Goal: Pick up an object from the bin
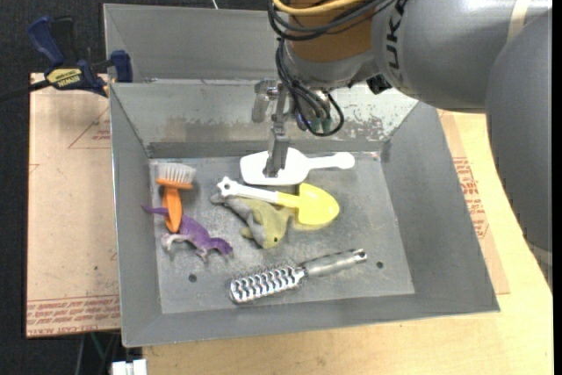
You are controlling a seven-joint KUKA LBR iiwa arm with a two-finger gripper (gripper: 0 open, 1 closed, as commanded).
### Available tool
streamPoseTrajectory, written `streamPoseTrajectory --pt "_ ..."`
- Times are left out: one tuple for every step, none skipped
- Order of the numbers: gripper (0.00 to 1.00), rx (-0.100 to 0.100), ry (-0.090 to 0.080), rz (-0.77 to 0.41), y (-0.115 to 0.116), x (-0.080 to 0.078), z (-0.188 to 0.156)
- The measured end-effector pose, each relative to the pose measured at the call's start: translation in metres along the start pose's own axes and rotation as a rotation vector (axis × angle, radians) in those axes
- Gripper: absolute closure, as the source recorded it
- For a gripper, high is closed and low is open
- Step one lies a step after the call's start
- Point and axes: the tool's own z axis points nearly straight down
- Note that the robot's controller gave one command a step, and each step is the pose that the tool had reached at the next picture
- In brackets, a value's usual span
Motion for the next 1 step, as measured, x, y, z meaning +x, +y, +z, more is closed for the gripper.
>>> streamPoseTrajectory --pt "0.0 0.0 0.0 0.0 0.0 0.0 0.0"
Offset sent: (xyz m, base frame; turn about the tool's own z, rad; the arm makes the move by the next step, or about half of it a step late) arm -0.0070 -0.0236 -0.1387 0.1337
